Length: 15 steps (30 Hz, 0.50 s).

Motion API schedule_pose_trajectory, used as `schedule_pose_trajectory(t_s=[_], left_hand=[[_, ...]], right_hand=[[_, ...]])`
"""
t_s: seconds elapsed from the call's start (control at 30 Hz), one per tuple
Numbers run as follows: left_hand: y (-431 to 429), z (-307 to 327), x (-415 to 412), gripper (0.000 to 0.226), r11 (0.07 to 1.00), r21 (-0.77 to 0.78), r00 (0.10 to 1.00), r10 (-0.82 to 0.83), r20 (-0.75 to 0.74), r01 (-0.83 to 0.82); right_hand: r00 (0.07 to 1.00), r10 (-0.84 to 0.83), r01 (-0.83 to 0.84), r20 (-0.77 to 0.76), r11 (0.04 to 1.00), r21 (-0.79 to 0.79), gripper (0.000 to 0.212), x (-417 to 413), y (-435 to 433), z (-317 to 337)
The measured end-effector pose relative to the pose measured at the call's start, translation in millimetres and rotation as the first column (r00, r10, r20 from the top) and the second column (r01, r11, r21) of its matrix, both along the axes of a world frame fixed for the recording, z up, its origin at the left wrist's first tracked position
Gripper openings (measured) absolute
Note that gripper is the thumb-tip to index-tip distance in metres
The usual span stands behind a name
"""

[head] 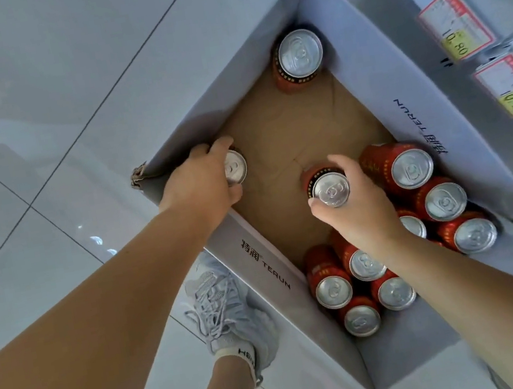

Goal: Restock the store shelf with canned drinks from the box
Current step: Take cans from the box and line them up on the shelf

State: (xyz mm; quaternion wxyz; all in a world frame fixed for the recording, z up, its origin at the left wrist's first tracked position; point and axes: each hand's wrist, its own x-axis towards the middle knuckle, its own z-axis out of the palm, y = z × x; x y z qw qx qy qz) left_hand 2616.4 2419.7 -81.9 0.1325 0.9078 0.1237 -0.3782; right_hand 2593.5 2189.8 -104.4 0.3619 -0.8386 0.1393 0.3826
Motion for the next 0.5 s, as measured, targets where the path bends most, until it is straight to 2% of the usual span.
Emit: schedule_pose_trajectory(t_s=[0.1, 0.3, 0.4, 0.5], left_hand=[[-1, 0, 7, 0.069, 0.996, -0.038, 0.996, 0.079, 0.044, -0.077], [-15, -5, -7, 0.064, 0.979, -0.147, 0.988, 0.15, 0.037, -0.143], [-17, -14, -10, 0.068, 0.972, -0.166, 0.985, 0.17, 0.005, -0.167], [-16, -20, -8, 0.073, 0.962, -0.187, 0.979, 0.201, -0.015, -0.201]], right_hand=[[0.999, 0.02, -0.02, 0.039, 1.0, 0.009, 0.065, -4, 2, 0], [0.984, 0.144, -0.139, 0.1, 0.989, -0.053, 0.081, -8, 1, -7], [0.971, 0.197, -0.182, 0.136, 0.976, -0.116, 0.079, -8, 2, -11], [0.977, 0.183, -0.165, 0.108, 0.974, -0.154, 0.076, -4, 3, -12]])
